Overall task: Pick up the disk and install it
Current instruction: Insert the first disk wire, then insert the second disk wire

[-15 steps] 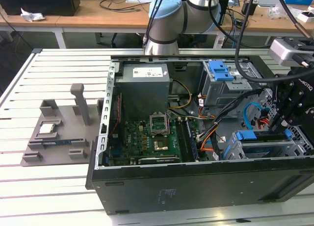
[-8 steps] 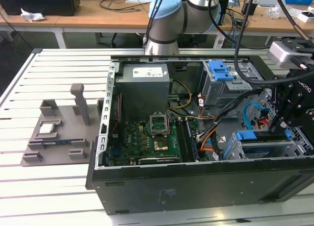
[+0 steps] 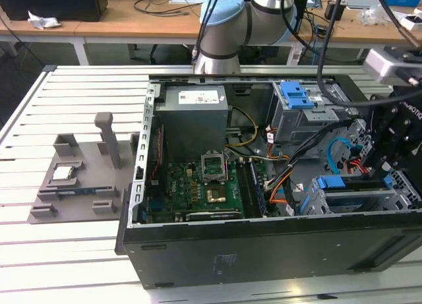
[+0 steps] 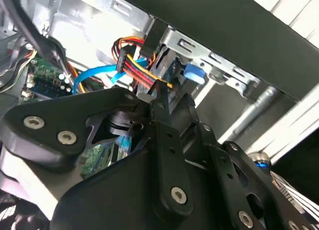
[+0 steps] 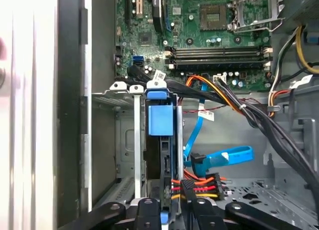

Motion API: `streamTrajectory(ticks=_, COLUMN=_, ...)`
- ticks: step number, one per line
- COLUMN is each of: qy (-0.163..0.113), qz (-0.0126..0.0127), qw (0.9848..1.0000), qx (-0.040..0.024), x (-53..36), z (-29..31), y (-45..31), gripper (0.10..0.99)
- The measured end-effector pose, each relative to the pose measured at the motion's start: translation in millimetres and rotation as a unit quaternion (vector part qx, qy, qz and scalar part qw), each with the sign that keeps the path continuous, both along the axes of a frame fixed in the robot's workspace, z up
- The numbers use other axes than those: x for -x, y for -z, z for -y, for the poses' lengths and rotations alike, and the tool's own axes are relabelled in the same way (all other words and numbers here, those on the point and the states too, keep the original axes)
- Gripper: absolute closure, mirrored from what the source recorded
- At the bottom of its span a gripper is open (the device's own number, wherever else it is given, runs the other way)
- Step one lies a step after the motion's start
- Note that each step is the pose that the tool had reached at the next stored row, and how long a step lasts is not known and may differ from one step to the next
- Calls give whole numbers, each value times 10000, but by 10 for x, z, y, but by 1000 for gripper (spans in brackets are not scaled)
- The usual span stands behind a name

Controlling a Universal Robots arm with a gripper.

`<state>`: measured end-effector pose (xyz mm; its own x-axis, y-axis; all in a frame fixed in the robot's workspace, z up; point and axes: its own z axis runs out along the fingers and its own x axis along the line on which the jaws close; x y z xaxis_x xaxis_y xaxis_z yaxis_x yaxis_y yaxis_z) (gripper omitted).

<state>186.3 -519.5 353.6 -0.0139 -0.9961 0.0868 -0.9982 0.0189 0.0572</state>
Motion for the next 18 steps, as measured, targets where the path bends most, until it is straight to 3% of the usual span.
streamTrajectory(ticks=3, qy=0, qz=0, qw=10000, qx=3, x=0, z=-9, y=-140, gripper=796)
streamTrajectory(ticks=6, qy=0, qz=0, qw=10000, qx=6, x=0, z=-16, y=-285, gripper=980)
streamTrajectory(ticks=8, qy=0, qz=0, qw=10000, qx=8, x=0, z=-18, y=-346, gripper=980)
streamTrajectory(ticks=17, qy=0, qz=0, qw=10000, qx=7, x=0, z=-18, y=-351, gripper=973)
streamTrajectory(ticks=18, qy=0, qz=0, qw=10000, qx=7, x=0, z=-18, y=-351, gripper=851)
